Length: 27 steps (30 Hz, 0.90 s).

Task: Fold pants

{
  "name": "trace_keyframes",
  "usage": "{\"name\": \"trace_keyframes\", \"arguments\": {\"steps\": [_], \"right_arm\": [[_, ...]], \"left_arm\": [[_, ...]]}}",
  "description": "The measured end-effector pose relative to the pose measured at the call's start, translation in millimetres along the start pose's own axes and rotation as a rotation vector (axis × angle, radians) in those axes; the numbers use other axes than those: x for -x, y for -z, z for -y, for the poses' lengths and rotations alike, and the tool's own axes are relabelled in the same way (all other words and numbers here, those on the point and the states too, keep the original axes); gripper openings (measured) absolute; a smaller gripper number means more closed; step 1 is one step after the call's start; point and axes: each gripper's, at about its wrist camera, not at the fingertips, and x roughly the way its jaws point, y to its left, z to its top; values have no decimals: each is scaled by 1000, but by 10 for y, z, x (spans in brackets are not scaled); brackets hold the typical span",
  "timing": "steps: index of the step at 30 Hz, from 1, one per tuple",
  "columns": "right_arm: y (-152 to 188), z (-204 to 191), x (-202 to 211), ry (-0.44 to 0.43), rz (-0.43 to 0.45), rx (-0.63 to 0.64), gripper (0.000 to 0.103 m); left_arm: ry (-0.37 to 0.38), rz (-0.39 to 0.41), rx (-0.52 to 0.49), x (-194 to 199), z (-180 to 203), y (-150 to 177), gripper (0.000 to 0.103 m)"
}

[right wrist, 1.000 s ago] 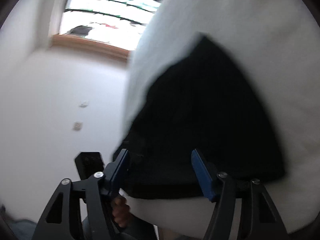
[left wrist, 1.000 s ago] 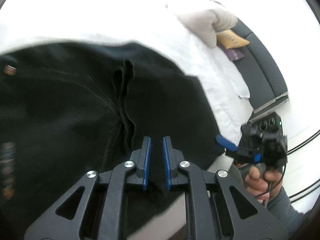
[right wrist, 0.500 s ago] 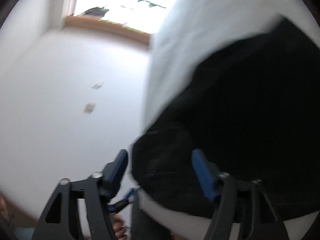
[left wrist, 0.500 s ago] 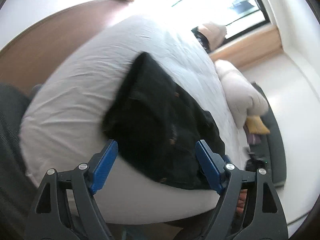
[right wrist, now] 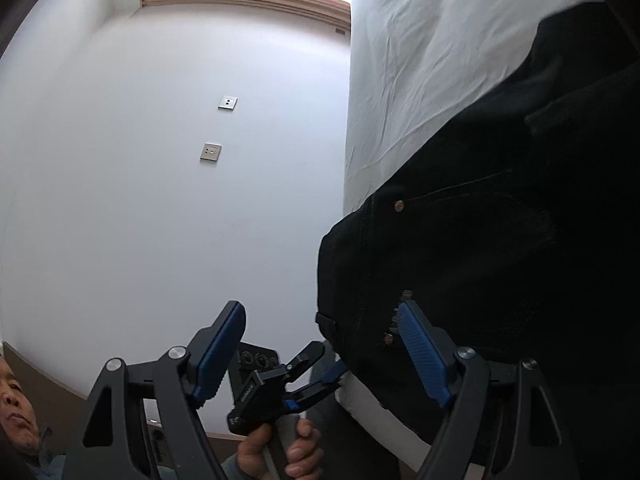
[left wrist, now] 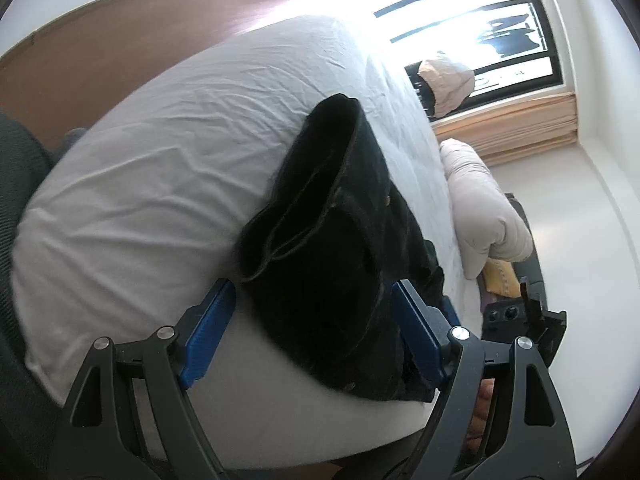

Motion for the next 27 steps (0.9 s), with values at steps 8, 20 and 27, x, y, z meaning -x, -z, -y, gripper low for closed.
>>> {"name": "trace_keyframes", "arguments": {"steps": [8, 20, 27], "right_arm": [[-63, 107, -75, -48, -19, -52, 81], [-228, 446, -11, 114, -40, -137, 79], [-259, 617, -131, 191, -61, -180, 63]], "left_arm": [[99, -15, 90, -209, -77, -82, 76], [54, -21, 52, -161, -124, -177, 21], [36, 9, -96, -37, 270, -208, 18]]}}
